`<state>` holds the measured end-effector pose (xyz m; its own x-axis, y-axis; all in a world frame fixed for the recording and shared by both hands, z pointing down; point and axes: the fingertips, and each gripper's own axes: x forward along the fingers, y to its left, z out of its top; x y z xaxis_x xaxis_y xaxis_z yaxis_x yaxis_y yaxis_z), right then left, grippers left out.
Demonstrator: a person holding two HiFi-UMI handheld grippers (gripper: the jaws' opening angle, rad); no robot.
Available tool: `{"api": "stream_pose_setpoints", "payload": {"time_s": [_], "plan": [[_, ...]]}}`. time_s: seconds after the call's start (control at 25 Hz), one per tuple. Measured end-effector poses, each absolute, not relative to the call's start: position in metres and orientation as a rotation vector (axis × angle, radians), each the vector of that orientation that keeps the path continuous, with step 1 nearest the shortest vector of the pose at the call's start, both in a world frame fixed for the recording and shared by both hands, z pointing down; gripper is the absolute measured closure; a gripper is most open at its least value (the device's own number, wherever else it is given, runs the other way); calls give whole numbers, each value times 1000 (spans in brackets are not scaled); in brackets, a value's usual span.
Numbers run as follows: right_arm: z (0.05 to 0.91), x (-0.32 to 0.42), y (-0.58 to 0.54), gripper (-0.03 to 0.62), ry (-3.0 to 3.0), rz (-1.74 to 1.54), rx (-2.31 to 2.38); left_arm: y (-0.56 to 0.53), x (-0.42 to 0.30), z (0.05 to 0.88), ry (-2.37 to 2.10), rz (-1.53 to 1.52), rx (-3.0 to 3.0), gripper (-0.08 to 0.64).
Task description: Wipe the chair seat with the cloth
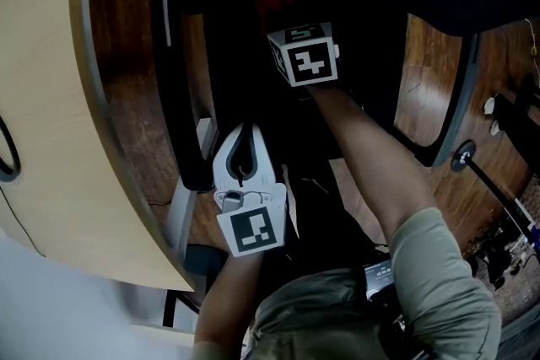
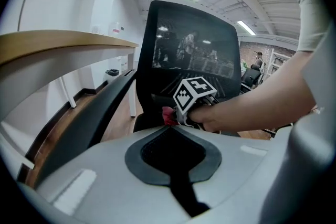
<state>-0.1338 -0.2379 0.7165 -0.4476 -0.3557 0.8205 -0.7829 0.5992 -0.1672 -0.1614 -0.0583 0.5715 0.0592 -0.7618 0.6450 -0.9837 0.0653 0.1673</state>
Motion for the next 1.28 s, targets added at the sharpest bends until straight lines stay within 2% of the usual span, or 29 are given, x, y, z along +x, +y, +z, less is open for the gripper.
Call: {"api": "stream_pose_setpoints", "payload": {"time_s": [0.4,0.76,0.96,1.28], "plan": [[691,48,-281,531,-1888,717,1171,-146,-119,569,-1714,506,1890,554],[703,169,-284,531,-1718,802,1378,-193,-62,567,-1650,537,2027,554],[717,193,-279,531,-1688,820,1387,-193,-45,579,-1609,560,2027,554],[704,172,-273,531,-1733,829,1441,-174,-70,583,-1704,524,1924,554]]}}
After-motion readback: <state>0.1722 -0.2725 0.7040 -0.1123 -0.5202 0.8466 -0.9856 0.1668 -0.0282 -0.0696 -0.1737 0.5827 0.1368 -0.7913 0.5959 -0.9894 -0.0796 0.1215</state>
